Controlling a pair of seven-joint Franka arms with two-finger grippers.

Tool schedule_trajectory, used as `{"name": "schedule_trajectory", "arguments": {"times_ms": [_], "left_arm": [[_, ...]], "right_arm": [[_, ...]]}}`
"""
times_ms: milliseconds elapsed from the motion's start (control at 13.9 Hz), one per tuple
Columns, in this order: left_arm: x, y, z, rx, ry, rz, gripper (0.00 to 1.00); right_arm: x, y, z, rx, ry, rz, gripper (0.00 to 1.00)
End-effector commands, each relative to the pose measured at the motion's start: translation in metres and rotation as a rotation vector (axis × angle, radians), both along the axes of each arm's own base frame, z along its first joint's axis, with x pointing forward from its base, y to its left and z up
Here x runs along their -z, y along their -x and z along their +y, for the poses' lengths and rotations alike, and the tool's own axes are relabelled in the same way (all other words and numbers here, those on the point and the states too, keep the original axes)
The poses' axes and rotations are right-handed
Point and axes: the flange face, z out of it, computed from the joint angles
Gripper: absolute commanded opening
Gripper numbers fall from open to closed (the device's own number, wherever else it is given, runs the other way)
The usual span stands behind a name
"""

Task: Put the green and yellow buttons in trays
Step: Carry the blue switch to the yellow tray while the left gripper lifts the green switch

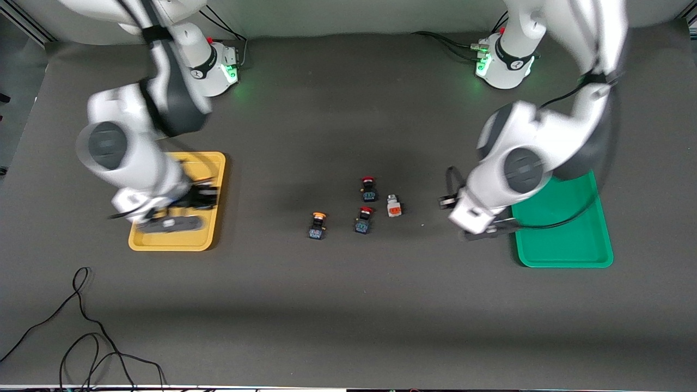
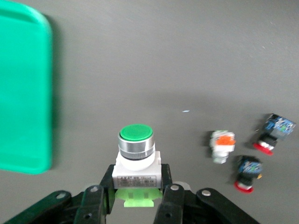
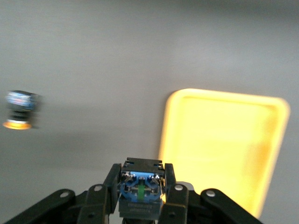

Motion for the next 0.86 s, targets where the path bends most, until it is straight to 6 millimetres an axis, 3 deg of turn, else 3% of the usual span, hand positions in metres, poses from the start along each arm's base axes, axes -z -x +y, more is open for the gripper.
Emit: {"name": "schedule_trajectory", "arguments": {"times_ms": [0, 144, 288, 432, 577, 793], "left_arm": [[-0.043, 0.005, 0.076, 0.09, -0.028, -0.002, 0.0], [-0.055, -0.001, 0.144, 0.156, -0.007, 0.001, 0.0], [-0.051, -0.009, 0.219, 0.223, 0.018, -0.011, 0.0], [-0.035, -0.011, 0.273, 0.257, 0.036, -0.027, 0.0], [0.0, -0.002, 0.302, 0.27, 0.025, -0.043, 0.0], [0.054, 0.017, 0.337, 0.298, 0.014, -0.101, 0.0]], "right_arm": [[-0.002, 0.003, -0.082, -0.089, -0.021, 0.018, 0.21], [0.028, 0.01, -0.132, -0.098, -0.041, -0.003, 0.21], [0.081, 0.029, -0.161, -0.11, -0.069, -0.045, 0.21], [0.136, 0.052, -0.19, -0.123, -0.04, -0.096, 0.2], [0.176, 0.061, -0.215, -0.125, -0.024, -0.089, 0.2], [0.22, 0.067, -0.225, -0.115, -0.064, -0.073, 0.21]]}}
